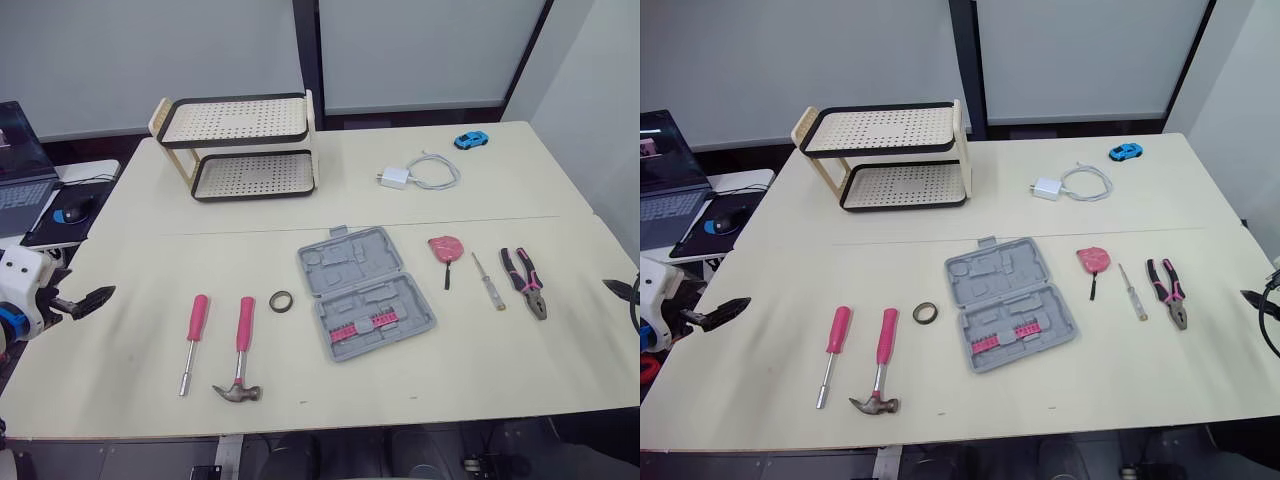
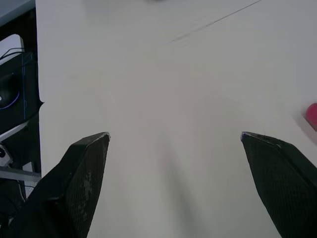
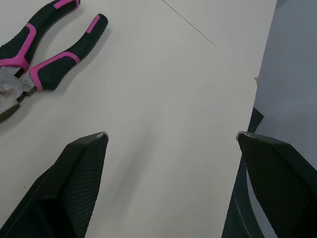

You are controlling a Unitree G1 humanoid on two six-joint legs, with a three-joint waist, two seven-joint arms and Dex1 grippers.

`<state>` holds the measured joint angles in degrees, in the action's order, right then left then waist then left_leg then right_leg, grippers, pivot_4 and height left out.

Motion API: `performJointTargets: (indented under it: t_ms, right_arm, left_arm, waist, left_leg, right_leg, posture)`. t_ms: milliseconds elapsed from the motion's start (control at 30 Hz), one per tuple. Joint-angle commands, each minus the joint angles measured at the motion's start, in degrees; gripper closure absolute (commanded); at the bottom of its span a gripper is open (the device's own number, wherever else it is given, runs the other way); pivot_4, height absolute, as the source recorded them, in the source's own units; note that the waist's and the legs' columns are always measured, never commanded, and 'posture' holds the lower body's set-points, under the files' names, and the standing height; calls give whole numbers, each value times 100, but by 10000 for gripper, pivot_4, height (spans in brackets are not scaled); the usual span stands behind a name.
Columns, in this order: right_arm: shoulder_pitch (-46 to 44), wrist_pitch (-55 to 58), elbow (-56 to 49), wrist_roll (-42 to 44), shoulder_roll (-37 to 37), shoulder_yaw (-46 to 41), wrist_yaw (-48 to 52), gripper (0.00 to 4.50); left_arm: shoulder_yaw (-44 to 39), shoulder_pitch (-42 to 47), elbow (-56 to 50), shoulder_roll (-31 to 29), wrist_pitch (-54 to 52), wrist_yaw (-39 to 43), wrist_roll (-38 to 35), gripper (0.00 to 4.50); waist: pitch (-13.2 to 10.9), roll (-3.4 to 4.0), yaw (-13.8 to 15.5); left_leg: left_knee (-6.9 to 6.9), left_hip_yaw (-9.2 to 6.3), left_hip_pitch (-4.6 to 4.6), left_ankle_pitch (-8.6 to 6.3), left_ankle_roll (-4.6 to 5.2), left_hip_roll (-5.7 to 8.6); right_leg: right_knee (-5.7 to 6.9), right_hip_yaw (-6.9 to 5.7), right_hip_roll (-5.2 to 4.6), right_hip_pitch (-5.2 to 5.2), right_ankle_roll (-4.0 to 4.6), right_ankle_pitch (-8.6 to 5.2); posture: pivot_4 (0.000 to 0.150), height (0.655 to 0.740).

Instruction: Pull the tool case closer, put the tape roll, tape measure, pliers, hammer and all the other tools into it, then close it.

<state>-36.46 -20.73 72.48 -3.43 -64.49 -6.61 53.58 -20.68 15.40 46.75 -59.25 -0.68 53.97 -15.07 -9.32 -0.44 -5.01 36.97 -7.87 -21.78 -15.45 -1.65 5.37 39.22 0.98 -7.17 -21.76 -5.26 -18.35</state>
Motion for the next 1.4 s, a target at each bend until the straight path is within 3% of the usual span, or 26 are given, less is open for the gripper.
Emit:
performJointTargets:
  t_ms: [33,167,267,467,567,633,667,867,1400]
  right_arm:
    - [-189,-26,-191,106,23,-87,55,448]
    - [-374,-27,-534,242,336,-51,503,448]
    - [-501,92,-1193,302,764,163,1072,6645]
    - [-561,836,-2758,79,1388,843,1435,27537]
    - [-511,1140,-3355,-51,1570,1105,1449,39994]
    - [-571,1206,-3557,-133,1730,1282,1431,45000]
    - [-629,1307,-3659,-175,1861,1413,1446,45000]
    - [-867,1348,-3589,-483,2360,1898,1356,45000]
    - [-1712,438,-1699,-1300,3089,2528,661,45000]
  left_arm:
    - [-403,-119,-756,-44,-616,68,-447,861]
    - [-525,-405,-2077,95,-1318,144,-848,861]
    - [-305,-712,-3439,339,-1721,109,-1022,7050]
    - [391,-967,-5229,762,-2416,-61,-1091,26293]
    - [763,-980,-5670,915,-2713,-195,-1015,37781]
    - [1057,-990,-5809,1037,-2768,-266,-898,42655]
    - [1280,-963,-5842,1131,-2759,-310,-801,44395]
    - [2019,-761,-5629,1652,-2705,-481,-446,44395]
    - [3098,6,-4848,2825,-2442,-1046,525,44395]
  waist:
    - [0,0,1]
    - [1,-1,1]
    - [1,-1,-9]
    - [1,-1,28]
    - [1,-3,43]
    - [2,-3,66]
    - [2,-2,80]
    - [2,-5,105]
    - [6,-12,158]
  left_leg:
    - [0,0,0,0,0,0]
    - [4,2,2,0,0,-4]
    - [5,7,3,1,-1,-8]
    - [7,4,-4,1,-3,-6]
    - [8,1,-6,1,-3,-7]
    - [7,-2,-8,1,-3,-7]
    - [6,-1,-7,1,-3,-6]
    - [10,0,-9,1,-4,-9]
    - [13,3,-8,2,-5,-12]
  right_leg:
    - [1,0,0,0,0,0]
    - [10,1,2,1,2,1]
    - [9,4,2,2,6,4]
    - [7,2,0,-2,8,6]
    - [3,1,1,-2,9,7]
    - [3,-1,1,-3,9,7]
    - [0,0,1,-3,10,8]
    - [-11,-1,4,-1,14,18]
    - [-17,-2,8,-2,16,26]
  posture:
    - [1500,7400]
    - [1500,7400]
    - [1500,7400]
    - [1500,7400]
    - [1500,7400]
    - [1500,7400]
    - [1500,7400]
    - [1500,7400]
    - [1500,7400]
